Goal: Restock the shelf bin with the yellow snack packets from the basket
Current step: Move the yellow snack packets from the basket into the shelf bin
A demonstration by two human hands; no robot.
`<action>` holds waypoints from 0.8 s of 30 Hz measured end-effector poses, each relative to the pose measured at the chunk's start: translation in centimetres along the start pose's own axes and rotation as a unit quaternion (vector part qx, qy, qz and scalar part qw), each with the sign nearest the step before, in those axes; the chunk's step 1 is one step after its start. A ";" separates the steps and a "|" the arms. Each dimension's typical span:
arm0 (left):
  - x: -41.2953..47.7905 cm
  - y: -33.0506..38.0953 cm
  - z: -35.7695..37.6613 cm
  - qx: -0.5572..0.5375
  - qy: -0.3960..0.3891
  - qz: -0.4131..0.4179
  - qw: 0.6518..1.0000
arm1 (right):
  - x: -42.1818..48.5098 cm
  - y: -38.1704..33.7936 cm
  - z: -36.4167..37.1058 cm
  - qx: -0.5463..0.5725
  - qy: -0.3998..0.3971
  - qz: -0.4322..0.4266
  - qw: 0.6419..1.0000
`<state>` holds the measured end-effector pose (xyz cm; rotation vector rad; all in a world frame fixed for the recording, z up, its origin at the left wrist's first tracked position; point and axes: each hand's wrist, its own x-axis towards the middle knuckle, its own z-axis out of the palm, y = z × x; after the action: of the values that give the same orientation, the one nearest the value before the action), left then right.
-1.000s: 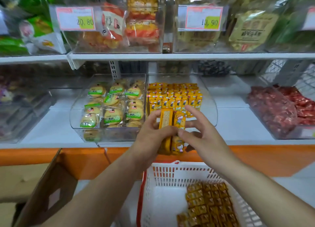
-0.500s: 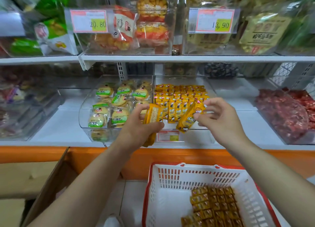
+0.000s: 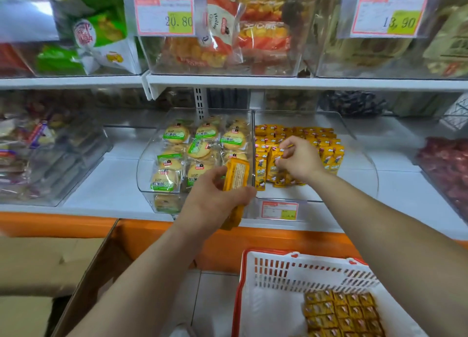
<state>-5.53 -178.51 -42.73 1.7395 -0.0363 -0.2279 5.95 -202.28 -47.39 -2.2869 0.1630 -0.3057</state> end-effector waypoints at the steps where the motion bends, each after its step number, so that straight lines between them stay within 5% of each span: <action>1: 0.1 -0.1 0.0 -0.002 -0.003 0.000 1.000 | 0.2 0.2 0.4 -0.004 -0.001 0.000 1.000; 11: 0.5 -0.2 1.7 -0.013 -0.022 -0.005 1.000 | -3.3 -1.3 -2.1 -0.060 0.014 0.006 0.998; 14: 0.2 0.0 3.2 -0.008 -0.037 0.004 0.999 | -8.7 -2.6 -5.8 0.113 -0.062 0.010 0.992; 17: -0.4 -0.1 5.3 -0.004 -0.056 0.027 0.998 | -14.1 -3.5 -8.7 0.303 -0.177 0.090 0.932; 24: -2.4 -0.1 10.2 0.087 -0.089 0.094 0.988 | -18.0 -2.9 -9.9 0.338 -0.134 0.175 0.915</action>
<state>-9.68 -188.03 -44.20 1.8715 -0.3587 -0.2467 -13.97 -203.58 -41.86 -1.5496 0.2723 0.1308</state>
